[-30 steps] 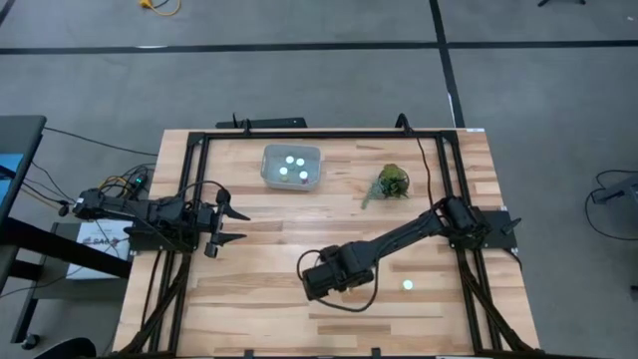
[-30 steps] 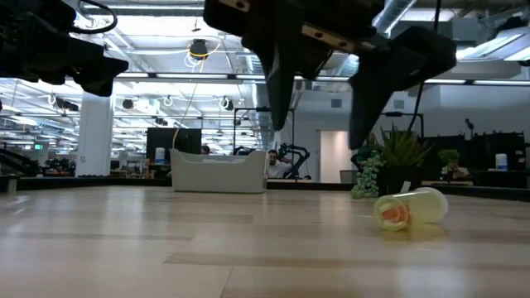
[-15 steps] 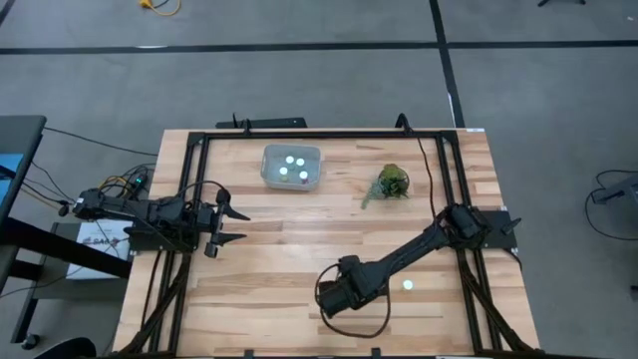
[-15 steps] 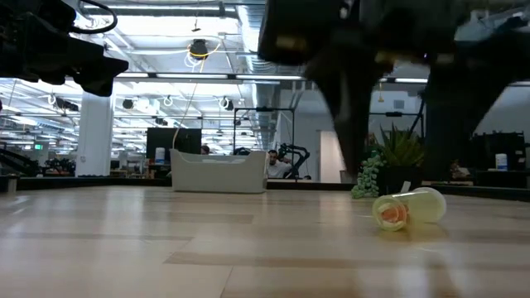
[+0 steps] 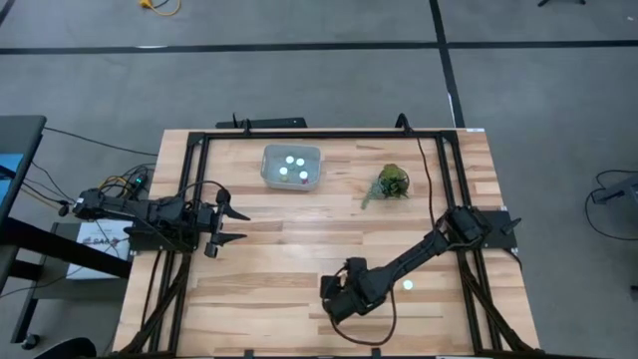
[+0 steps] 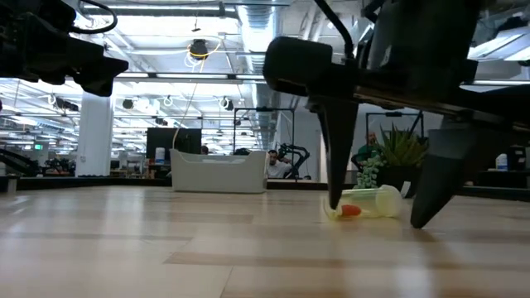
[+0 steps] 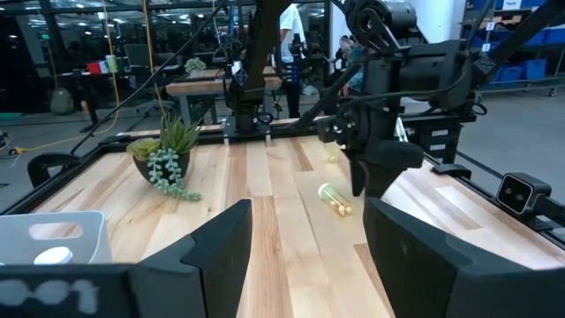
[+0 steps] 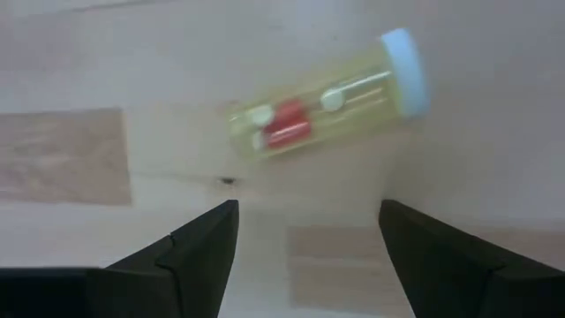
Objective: Pick and place pill bottles into a basket
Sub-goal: Put the left yellow pill bottle into the gray container
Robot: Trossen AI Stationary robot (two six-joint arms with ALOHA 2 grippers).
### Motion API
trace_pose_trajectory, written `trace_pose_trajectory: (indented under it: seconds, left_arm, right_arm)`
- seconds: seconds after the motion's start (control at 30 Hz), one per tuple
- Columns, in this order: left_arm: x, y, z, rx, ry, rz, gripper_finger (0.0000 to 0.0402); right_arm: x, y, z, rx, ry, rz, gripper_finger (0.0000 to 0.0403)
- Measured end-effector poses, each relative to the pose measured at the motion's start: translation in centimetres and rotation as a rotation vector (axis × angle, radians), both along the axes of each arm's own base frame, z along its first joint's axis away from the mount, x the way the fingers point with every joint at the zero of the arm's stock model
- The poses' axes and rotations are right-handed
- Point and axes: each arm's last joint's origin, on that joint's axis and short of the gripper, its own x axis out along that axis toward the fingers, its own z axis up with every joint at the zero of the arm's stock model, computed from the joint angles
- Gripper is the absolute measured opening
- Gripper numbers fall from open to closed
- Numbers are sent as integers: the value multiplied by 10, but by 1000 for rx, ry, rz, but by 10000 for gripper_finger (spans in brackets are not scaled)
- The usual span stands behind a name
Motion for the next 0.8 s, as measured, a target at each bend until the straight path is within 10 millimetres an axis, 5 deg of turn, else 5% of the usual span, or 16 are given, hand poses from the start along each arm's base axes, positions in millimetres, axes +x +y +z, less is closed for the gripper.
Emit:
trace_pose_trajectory:
  seconds: [0.27, 0.53, 0.8]
  left_arm:
    - [0, 0, 0, 0, 0, 1, 208]
    - [0, 0, 0, 0, 0, 0, 208]
    - [0, 0, 0, 0, 0, 0, 208]
  right_arm:
    - [1, 3, 7, 10, 73, 240, 271]
    - [-2, 8, 41, -56, 194, 521, 271]
    - [-2, -2, 46, 14, 328, 1011, 271]
